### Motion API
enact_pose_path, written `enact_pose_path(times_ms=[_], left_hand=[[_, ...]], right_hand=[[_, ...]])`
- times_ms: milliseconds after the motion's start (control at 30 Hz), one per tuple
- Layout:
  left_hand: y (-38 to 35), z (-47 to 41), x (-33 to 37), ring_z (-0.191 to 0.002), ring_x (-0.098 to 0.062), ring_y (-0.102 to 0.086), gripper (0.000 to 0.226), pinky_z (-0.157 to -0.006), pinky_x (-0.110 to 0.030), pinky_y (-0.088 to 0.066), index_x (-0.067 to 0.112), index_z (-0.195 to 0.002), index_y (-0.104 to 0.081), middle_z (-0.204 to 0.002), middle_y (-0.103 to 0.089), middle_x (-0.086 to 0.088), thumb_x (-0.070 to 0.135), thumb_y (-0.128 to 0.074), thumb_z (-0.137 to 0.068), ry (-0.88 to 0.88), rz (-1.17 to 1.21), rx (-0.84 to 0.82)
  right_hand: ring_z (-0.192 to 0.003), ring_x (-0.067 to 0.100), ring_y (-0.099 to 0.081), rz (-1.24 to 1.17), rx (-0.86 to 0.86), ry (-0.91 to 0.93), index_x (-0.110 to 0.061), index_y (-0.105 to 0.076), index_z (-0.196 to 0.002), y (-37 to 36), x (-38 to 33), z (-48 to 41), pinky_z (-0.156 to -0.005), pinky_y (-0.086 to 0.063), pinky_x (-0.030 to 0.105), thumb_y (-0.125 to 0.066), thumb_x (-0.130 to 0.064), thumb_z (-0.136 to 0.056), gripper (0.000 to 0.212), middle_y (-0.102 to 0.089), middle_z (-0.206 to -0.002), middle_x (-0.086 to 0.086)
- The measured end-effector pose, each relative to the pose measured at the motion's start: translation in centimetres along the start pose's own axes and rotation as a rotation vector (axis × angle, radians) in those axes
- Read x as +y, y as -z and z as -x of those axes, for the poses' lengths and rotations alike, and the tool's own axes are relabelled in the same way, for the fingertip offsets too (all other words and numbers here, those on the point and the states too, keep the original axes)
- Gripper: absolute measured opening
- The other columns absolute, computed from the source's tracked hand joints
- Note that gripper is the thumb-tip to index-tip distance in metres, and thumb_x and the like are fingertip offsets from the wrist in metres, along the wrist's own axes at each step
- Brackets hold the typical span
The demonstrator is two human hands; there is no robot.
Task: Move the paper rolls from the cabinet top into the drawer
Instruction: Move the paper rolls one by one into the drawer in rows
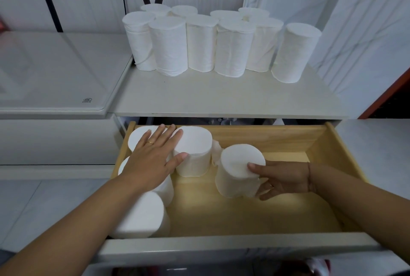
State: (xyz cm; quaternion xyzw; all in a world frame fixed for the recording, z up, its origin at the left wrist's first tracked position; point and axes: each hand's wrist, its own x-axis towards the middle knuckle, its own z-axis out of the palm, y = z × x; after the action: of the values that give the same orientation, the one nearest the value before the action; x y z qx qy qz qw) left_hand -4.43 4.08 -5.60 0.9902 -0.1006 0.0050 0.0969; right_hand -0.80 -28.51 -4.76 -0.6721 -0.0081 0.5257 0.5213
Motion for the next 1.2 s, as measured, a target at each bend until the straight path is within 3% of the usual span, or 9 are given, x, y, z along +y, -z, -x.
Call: enact_pose_path(times_ms=[233, 333, 533, 700, 800, 933, 1067, 1133, 1200], left_hand=[[0.3, 0.1, 0.3, -0.140, -0.004, 0.020, 0.074, -0.112, -0.028, 0.016, 0.035, -0.148, 0.002, -0.157, 0.009, 0.014, 0.066, 0.002, -0.081, 0.012, -0.006, -0.018], [0.3, 0.2, 0.4, -0.141, -0.005, 0.020, 0.073, -0.114, -0.030, 0.014, 0.034, -0.148, 0.002, -0.156, 0.009, 0.014, 0.067, 0.001, -0.083, 0.004, 0.010, -0.023], [0.4, 0.3, 0.3, -0.141, -0.006, 0.019, 0.073, -0.113, -0.031, 0.014, 0.032, -0.149, 0.000, -0.155, 0.009, 0.015, 0.068, -0.004, -0.086, -0.006, 0.025, -0.012], [0.2, 0.3, 0.3, -0.142, -0.008, 0.020, 0.075, -0.112, -0.031, 0.015, 0.031, -0.149, 0.002, -0.154, 0.013, 0.017, 0.068, -0.004, -0.084, -0.005, 0.000, -0.003], [0.1, 0.3, 0.4, -0.142, -0.009, 0.019, 0.076, -0.115, -0.034, 0.012, 0.032, -0.149, 0.003, -0.154, 0.014, 0.018, 0.069, -0.002, -0.082, -0.007, -0.002, -0.008], [0.0, 0.1, 0.6, -0.142, -0.006, 0.018, 0.076, -0.116, -0.035, 0.010, 0.033, -0.149, 0.002, -0.153, 0.014, 0.020, 0.069, 0.000, -0.082, -0.039, -0.012, -0.027], [-0.3, -0.2, 0.6, -0.140, -0.005, 0.018, 0.079, -0.115, -0.036, 0.011, 0.034, -0.149, 0.001, -0.150, 0.015, 0.022, 0.073, 0.001, -0.080, -0.053, -0.018, -0.040], [-0.4, -0.4, 0.8, -0.138, -0.003, 0.021, 0.081, -0.115, -0.036, 0.012, 0.035, -0.148, 0.004, -0.149, 0.018, 0.022, 0.074, 0.003, -0.077, -0.048, -0.028, -0.047], [-0.5, -0.6, 1.1, -0.138, -0.003, 0.022, 0.080, -0.115, -0.037, 0.012, 0.035, -0.147, 0.006, -0.149, 0.020, 0.022, 0.074, 0.005, -0.077, -0.050, -0.047, -0.048]], right_hand=[[-0.124, 0.033, -0.050, -0.338, -0.071, 0.013, -0.015, -0.048, -0.129, -4.8, -0.6, -2.1, -0.097, -0.050, 0.047, -0.073, -0.028, -0.076, 0.060, -0.046, -0.138, 0.014], [-0.124, 0.036, -0.048, -0.394, -0.042, -0.013, -0.012, -0.043, -0.133, -7.6, -1.7, -3.5, -0.096, -0.050, 0.047, -0.073, -0.025, -0.077, 0.065, -0.044, -0.137, 0.015], [-0.124, 0.037, -0.047, -0.415, 0.016, -0.010, -0.017, -0.055, -0.111, -10.5, -2.9, -5.0, -0.085, -0.054, 0.044, -0.066, -0.024, -0.085, 0.029, -0.046, -0.136, 0.012], [-0.121, 0.035, -0.050, -0.381, 0.033, -0.012, -0.017, -0.052, -0.120, -10.3, -2.7, -5.2, -0.093, -0.050, 0.045, -0.066, -0.029, -0.085, 0.040, -0.049, -0.131, 0.011], [-0.111, 0.030, -0.057, -0.029, 0.034, -0.061, -0.015, -0.039, -0.137, -9.7, -3.5, -4.3, -0.094, -0.053, 0.040, -0.054, -0.050, -0.088, 0.062, -0.050, -0.131, 0.011], [-0.110, 0.034, -0.060, 0.615, 0.400, 0.081, -0.007, -0.053, -0.128, -6.1, -7.0, -1.3, -0.089, -0.053, 0.043, -0.036, -0.062, -0.086, 0.071, -0.058, -0.129, 0.015], [-0.093, 0.027, -0.065, 0.340, 0.988, 0.450, -0.011, -0.065, -0.102, 0.9, -9.5, 2.0, -0.087, -0.055, 0.040, -0.063, -0.051, -0.081, 0.045, -0.069, -0.098, 0.012], [-0.102, 0.021, -0.060, 0.227, 1.241, 0.531, -0.014, -0.055, -0.117, 4.3, -10.2, 2.3, -0.094, -0.049, 0.036, -0.070, -0.047, -0.077, 0.054, -0.062, -0.110, 0.007], [-0.118, 0.020, -0.050, 0.140, 1.364, 0.579, -0.014, -0.041, -0.132, 7.1, -10.9, 1.8, -0.103, -0.042, 0.035, -0.073, -0.044, -0.075, 0.071, -0.050, -0.129, 0.007]])
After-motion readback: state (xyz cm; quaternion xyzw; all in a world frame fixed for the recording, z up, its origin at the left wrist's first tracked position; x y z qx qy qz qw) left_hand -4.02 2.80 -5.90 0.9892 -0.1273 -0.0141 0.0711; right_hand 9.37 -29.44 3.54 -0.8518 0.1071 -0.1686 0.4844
